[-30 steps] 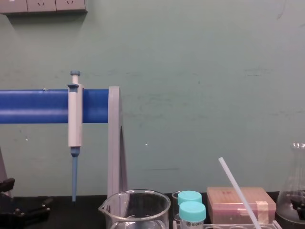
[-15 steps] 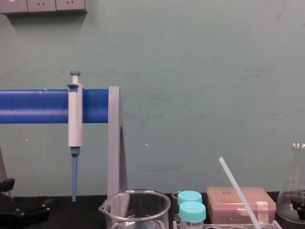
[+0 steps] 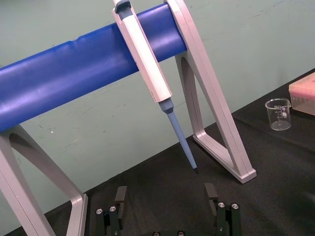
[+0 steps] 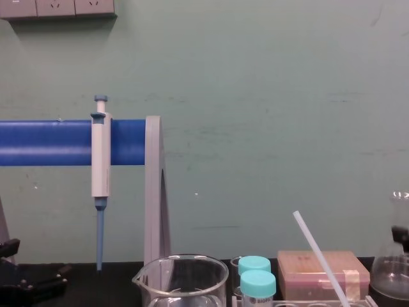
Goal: Pick up the stirring rod with one hand, then place it down.
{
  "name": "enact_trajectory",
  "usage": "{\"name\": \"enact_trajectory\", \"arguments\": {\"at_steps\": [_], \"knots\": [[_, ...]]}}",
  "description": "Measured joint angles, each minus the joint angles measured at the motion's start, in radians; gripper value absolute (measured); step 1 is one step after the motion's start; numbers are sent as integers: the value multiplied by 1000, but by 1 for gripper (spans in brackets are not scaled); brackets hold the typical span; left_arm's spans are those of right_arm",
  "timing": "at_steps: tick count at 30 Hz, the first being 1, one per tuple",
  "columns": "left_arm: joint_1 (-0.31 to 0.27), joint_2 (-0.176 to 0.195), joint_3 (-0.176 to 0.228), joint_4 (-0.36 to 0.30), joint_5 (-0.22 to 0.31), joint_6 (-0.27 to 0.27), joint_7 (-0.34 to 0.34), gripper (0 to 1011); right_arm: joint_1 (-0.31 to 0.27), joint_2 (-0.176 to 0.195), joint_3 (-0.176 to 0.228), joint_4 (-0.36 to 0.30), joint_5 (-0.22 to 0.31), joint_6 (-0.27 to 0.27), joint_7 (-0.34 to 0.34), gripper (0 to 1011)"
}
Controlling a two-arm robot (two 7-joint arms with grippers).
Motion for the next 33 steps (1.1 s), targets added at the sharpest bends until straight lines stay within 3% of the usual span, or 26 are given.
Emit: {"name": "enact_trajectory", "arguments": {"at_steps": [6,12,20,25,33], "knots": [[0,0,0,0,0,0,0,1000,-9,33,50,-93,143,123,133,1000],[0,0,0,0,0,0,0,1000,0,49,63,-156,234,257,239,1000],[0,0,0,0,0,0,0,1000,56,51,-2,-149,249,347,318,1000],[0,0,0,0,0,0,0,1000,100,49,-56,-120,223,367,350,1000],[0,0,0,0,0,0,0,1000,141,30,-101,-82,200,390,358,1000]]}}
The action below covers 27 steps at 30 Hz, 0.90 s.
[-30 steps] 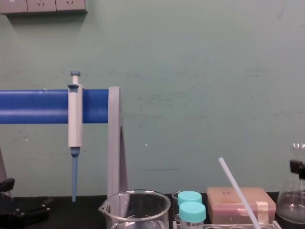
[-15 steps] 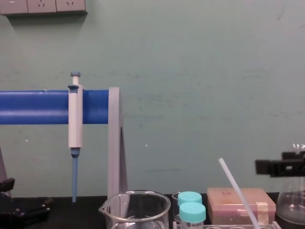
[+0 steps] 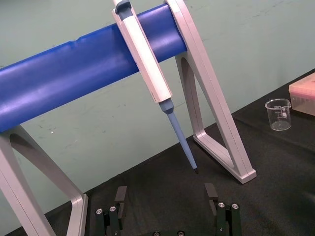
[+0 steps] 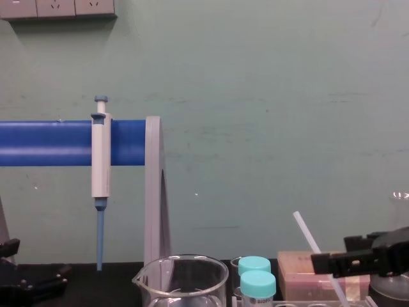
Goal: Pick up the stirring rod with one hand, then place it down.
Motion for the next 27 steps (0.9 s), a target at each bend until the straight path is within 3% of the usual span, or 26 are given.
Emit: {"name": "enact_trajectory", "arguments": {"at_steps": [15,24,27], "knots": [[0,0,0,0,0,0,0,1000,58,-52,-40,64,-41,6,-5,1000],[0,0,0,0,0,0,0,1000,57,-50,-39,62,-40,6,-6,1000],[0,0,0,0,0,0,0,1000,56,-49,-39,62,-39,6,-6,951]]}}
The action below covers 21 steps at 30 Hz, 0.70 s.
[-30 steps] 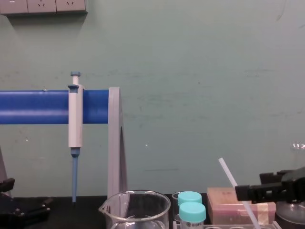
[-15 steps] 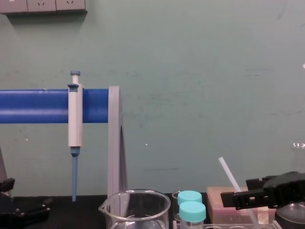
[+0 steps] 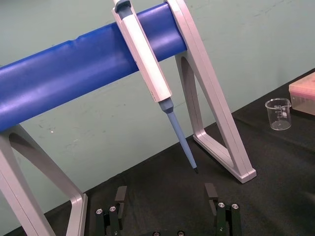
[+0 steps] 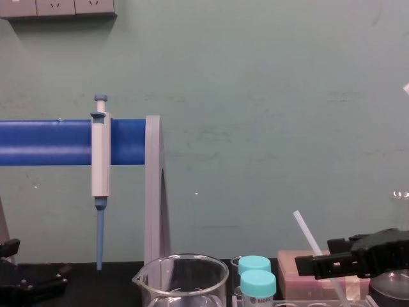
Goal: Pick up the stirring rod with one hand, then place it down.
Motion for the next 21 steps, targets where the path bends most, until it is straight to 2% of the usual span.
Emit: {"name": "enact_trajectory", "arguments": {"at_steps": [2,10,12,13,21], "knots": [[0,0,0,0,0,0,0,1000,0,0,0,0,0,0,0,927],[0,0,0,0,0,0,0,1000,-1,1,1,-1,2,0,-1,708],[0,0,0,0,0,0,0,1000,-1,1,1,-1,2,0,-1,626],[0,0,0,0,0,0,0,1000,-1,1,1,-1,2,0,-1,626],[0,0,0,0,0,0,0,1000,-2,2,2,-2,3,0,-1,336]]}}
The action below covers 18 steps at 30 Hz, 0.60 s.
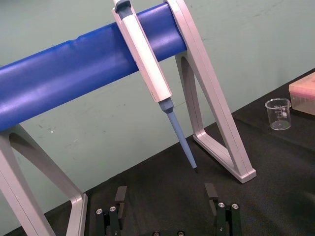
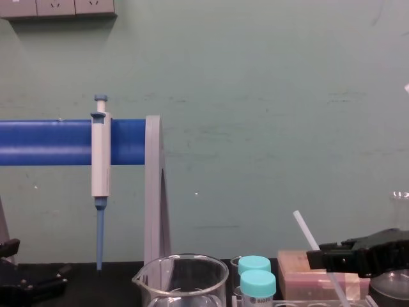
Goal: Pick up the stirring rod with one hand, then place it down.
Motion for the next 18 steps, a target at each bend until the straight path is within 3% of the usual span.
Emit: {"name": "enact_trajectory", "arguments": {"at_steps": [8,18], "knots": [[0,0,0,0,0,0,0,1000,0,0,0,0,0,0,0,90],[0,0,0,0,0,0,0,1000,0,0,0,0,0,0,0,66]]}}
